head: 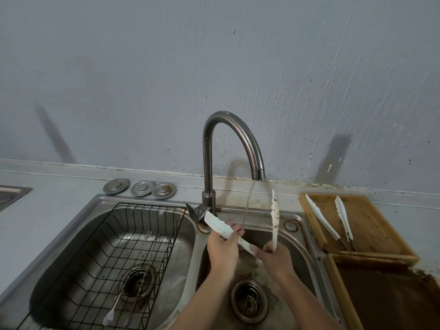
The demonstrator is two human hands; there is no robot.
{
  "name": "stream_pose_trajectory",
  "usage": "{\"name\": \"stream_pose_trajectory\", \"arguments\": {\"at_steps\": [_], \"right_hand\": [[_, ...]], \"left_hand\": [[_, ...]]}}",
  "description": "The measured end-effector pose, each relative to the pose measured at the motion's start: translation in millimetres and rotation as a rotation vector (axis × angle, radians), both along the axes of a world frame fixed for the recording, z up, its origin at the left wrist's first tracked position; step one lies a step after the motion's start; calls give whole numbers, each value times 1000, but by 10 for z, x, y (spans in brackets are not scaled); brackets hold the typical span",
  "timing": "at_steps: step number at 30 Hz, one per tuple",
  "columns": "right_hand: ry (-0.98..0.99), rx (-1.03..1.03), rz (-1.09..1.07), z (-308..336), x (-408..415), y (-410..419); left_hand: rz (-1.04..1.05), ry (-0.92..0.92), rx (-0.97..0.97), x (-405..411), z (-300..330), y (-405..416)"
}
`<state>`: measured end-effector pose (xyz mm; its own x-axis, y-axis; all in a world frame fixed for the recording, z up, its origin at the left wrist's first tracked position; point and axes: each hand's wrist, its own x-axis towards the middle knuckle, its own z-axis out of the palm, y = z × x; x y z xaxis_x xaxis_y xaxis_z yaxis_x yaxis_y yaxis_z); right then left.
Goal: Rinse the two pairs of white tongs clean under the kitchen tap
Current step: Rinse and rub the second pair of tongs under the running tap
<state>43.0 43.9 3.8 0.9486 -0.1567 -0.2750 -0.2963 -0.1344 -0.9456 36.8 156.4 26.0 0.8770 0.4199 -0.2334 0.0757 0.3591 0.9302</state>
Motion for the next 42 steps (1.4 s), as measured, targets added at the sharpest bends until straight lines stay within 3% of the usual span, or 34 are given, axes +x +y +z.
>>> {"name": "stream_pose_trajectory", "arguments": {"at_steps": [5, 8, 10, 16, 20, 25, 34, 38, 42], "right_hand": [[-52, 10, -21, 1, 14, -72], [-4, 78, -43, 35, 33, -190], [86, 125, 3, 83, 41, -310], [323, 141, 98, 132, 64, -440], [384, 110, 73, 89, 62, -493], [423, 297, 155, 96, 13, -453], [453, 306, 125, 73, 62, -473], [481, 256, 153, 17, 5, -533], [388, 227, 222, 96, -56, -566]], "left_hand": [[-92, -76, 30, -2, 5, 29], [-337, -135, 152, 8, 58, 146], [-462, -154, 105, 20, 125, 239], [-365, -161, -22, 48, 152, 202], [-479, -87, 157, -2, 108, 146], [-631, -107, -1, 94, 234, 322], [-478, -236, -282, 106, 329, 335], [-452, -210, -167, 144, 310, 348], [-437, -207, 24, 165, 287, 364]]}}
